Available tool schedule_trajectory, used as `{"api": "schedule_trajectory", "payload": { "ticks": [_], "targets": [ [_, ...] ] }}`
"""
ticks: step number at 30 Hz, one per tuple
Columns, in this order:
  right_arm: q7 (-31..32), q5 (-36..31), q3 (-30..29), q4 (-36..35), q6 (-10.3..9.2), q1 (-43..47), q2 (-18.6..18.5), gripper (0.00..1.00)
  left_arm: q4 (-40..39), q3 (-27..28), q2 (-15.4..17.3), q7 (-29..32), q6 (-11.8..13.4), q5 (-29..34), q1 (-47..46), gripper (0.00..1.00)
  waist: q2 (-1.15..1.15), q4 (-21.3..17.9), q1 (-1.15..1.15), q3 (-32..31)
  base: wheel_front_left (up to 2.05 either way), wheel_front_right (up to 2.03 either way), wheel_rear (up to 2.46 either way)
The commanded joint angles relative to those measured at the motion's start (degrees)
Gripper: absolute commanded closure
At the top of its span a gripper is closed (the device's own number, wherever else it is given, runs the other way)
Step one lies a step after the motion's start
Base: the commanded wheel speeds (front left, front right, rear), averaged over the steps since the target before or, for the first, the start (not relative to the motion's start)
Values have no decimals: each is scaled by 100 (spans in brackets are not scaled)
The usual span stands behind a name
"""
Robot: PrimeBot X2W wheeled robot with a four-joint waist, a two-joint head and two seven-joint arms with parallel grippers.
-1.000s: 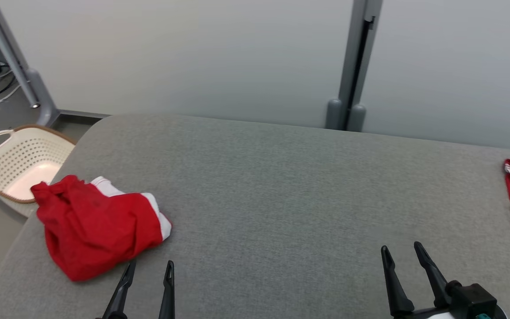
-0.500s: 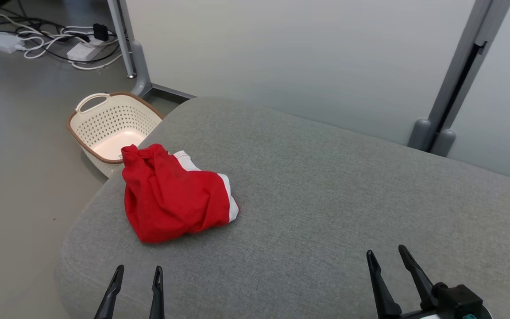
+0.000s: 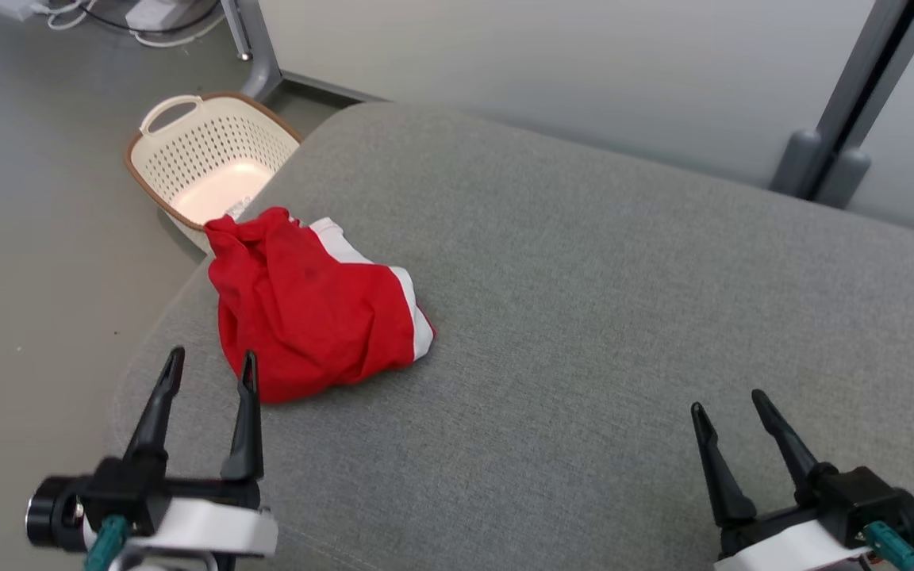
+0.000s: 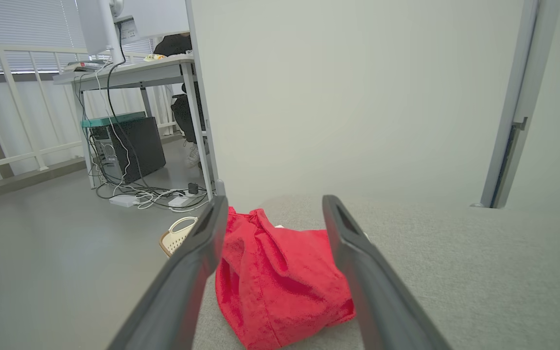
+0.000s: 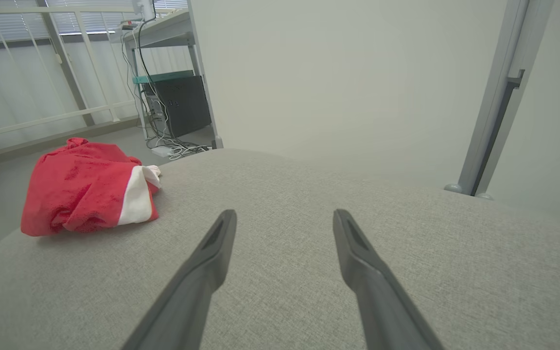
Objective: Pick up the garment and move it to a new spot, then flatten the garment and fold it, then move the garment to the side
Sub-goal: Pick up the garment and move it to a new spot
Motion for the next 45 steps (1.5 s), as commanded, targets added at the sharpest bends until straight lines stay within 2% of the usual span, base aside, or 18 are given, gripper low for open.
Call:
{"api": "schedule_trajectory", "payload": {
  "ticks": [1,4,9,16,19,20,22,28,32,37,41,42,45],
  "targets": [
    [-6,-43,-27,-14,-7,-88,-82,0,101,41,9,1,-45,-8,-189,0,0,-131,0,518,0,0,0],
    [-6,-96,-27,-47,-7,-264,-310,0,678,197,35,1,-191,-125,-983,0,0,-209,0,973,0,0,0],
    [-6,-134,-30,-119,-7,-578,-617,0,2367,402,165,165,-335,-456,-2387,0,0,-383,0,1547,0,0,0],
    [-7,-154,-115,-218,-7,-915,-807,0,4384,770,237,1264,-156,-997,-3612,0,0,-646,0,1975,0,0,0],
    [-5,-162,-146,-208,-9,-952,-834,0,4890,792,291,1368,-131,-1061,-3826,0,0,-722,0,2049,0,0,0],
    [-4,-164,-162,-202,-10,-951,-829,0,4996,762,284,1315,-207,-1063,-3869,0,0,-742,0,2059,0,0,0],
    [-4,-162,-196,-191,-10,-945,-808,0,5155,708,289,1135,-277,-1050,-3925,100,0,-771,0,2066,0,0,0],
    [-5,-139,-186,-142,-10,-895,-628,0,5302,606,419,257,-289,-917,-4038,100,0,-814,0,1844,0,0,0],
    [-7,-83,-210,-110,-10,-933,-421,0,5021,671,568,20,-211,-850,-3914,100,0,-939,0,1472,0,0,0],
    [-6,-32,-183,-44,-10,-886,-120,0,4002,695,706,-9,-267,-712,-3603,100,0,-1244,0,896,0,0,0],
    [-7,0,-220,-47,-10,-775,91,0,3177,482,859,-9,-382,-490,-3292,100,0,-1630,0,495,0,0,0],
    [-7,0,-220,-47,-10,-775,91,0,3177,482,859,-9,-382,-490,-3292,100,0,-1630,0,495,0,0,0],
    [-6,27,-225,-70,-10,-684,204,0,2587,221,955,94,-413,-245,-3090,100,0,-1998,0,301,0,0,0]
  ]
}}
